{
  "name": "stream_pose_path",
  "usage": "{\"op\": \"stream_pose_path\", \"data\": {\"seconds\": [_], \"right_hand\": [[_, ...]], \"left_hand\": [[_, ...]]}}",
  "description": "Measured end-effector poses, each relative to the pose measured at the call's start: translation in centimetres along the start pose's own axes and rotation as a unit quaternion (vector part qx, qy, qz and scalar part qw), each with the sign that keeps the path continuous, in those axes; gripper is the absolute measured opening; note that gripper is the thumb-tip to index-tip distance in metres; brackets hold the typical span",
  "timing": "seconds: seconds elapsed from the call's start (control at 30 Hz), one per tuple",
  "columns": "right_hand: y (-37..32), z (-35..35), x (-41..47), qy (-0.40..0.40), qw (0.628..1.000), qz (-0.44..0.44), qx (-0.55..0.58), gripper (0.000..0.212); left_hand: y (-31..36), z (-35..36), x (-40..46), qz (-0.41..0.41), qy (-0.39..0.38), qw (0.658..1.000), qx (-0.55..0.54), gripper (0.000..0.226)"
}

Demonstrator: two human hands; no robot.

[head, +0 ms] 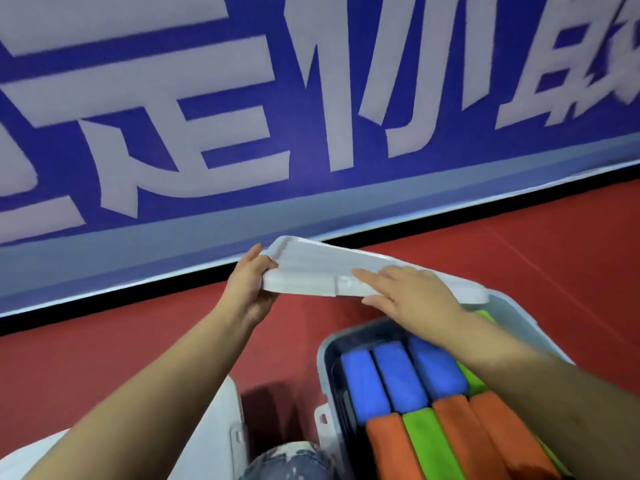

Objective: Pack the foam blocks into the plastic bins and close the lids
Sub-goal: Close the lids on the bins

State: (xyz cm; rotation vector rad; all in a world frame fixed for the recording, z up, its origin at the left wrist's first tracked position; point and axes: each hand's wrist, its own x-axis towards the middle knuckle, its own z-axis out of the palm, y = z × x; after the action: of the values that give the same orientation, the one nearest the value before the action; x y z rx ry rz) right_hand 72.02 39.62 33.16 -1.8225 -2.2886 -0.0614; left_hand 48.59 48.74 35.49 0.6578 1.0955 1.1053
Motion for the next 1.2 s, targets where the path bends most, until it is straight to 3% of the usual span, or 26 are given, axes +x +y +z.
{"op": "stream_pose_path", "data": {"seconds": [0.13, 0.27, 0.67, 0.83, 1.0, 1.2], "right_hand": [[-1.8, -3.6, -8.2, 0.095, 0.995, 0.017, -0.020, 0.060], [-4.3, -5.8, -14.8, 0.163, 0.983, 0.040, -0.080, 0.054], [-8.4, -0.1, -26.4, 0.232, 0.961, 0.115, -0.092, 0.044], [-9.6, 0.9, -25.4, 0.193, 0.970, 0.145, -0.041, 0.047], [-13.0, 0.1, -24.7, 0.172, 0.974, 0.150, -0.009, 0.054], [-10.3, 0.0, -23.2, 0.148, 0.976, 0.157, 0.023, 0.060]], "left_hand": [[1.4, 0.7, -7.0, 0.039, -0.088, 0.995, 0.041, 0.060], [0.8, 2.1, -12.3, 0.050, -0.111, 0.992, 0.032, 0.037], [-7.9, 2.5, -15.2, -0.043, -0.184, 0.978, 0.093, 0.029], [-8.2, 2.6, -13.0, -0.039, -0.187, 0.971, 0.143, 0.029], [-6.6, 1.4, -12.9, -0.007, -0.208, 0.970, 0.123, 0.033], [-7.3, 1.9, -11.9, -0.020, -0.211, 0.974, 0.083, 0.033]]}}
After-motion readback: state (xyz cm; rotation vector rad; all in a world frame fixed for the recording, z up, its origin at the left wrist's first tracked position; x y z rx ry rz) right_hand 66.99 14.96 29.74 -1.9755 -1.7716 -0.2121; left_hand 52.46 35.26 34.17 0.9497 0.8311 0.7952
